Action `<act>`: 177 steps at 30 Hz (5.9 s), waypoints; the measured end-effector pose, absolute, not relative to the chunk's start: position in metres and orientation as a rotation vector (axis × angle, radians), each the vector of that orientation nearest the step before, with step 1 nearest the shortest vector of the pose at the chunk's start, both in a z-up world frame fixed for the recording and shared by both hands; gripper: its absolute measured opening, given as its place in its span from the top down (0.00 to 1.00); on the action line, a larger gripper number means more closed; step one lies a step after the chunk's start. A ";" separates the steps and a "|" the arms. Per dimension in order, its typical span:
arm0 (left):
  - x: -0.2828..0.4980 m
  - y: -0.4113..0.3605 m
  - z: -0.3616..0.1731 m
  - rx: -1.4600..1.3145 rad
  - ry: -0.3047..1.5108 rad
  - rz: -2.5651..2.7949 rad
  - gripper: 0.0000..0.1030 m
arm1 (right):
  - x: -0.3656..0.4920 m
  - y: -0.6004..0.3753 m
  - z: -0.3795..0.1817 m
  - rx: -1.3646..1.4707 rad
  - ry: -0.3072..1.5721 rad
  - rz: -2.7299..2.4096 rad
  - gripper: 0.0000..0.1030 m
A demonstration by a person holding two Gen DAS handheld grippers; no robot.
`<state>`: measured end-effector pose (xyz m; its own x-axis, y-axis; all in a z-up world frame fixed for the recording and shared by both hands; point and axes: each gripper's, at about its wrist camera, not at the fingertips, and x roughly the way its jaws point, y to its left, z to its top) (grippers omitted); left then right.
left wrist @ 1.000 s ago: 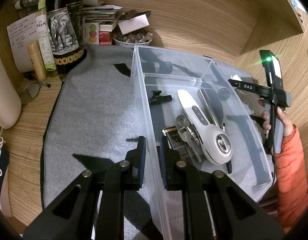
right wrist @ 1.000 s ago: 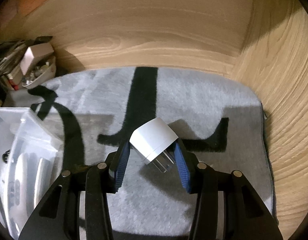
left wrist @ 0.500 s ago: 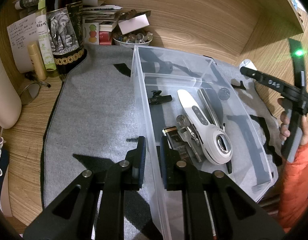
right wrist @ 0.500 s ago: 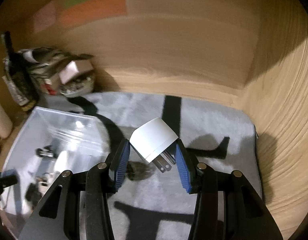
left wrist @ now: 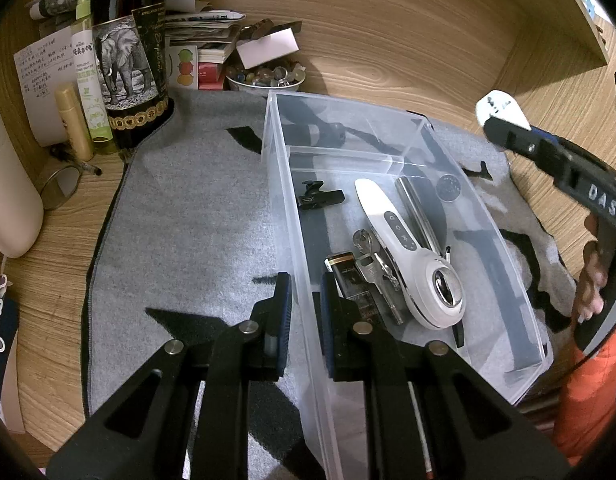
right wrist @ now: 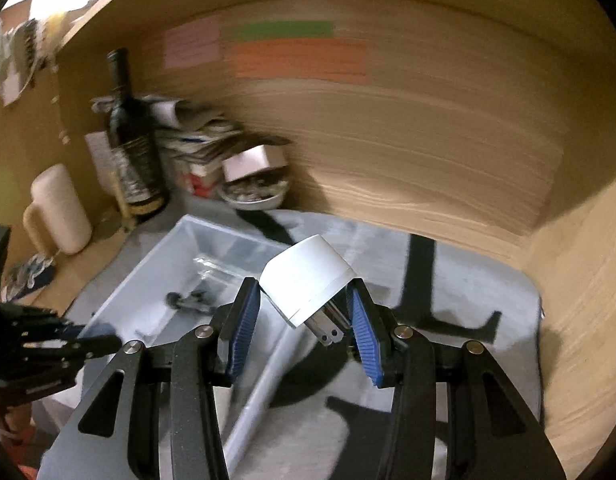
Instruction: Organize rigid objects
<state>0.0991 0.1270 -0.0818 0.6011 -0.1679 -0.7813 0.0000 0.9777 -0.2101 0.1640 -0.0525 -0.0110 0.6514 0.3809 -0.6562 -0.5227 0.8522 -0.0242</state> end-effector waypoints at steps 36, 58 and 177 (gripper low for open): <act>0.100 0.126 -0.082 -0.195 0.921 -0.099 0.88 | 0.125 0.019 -0.047 -0.480 0.752 0.687 0.59; 0.100 0.124 -0.082 -0.194 0.922 -0.098 0.88 | 0.196 -0.090 0.000 -0.108 0.692 0.350 0.44; 0.011 0.086 0.026 -0.067 0.427 -0.024 0.04 | 0.050 -0.102 0.038 -0.119 0.428 0.468 0.00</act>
<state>0.0112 0.0857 0.0265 0.9099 -0.0372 -0.4132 0.0091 0.9975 -0.0697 0.0504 -0.1024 0.0381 0.8059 0.4110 -0.4262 -0.4605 0.8876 -0.0147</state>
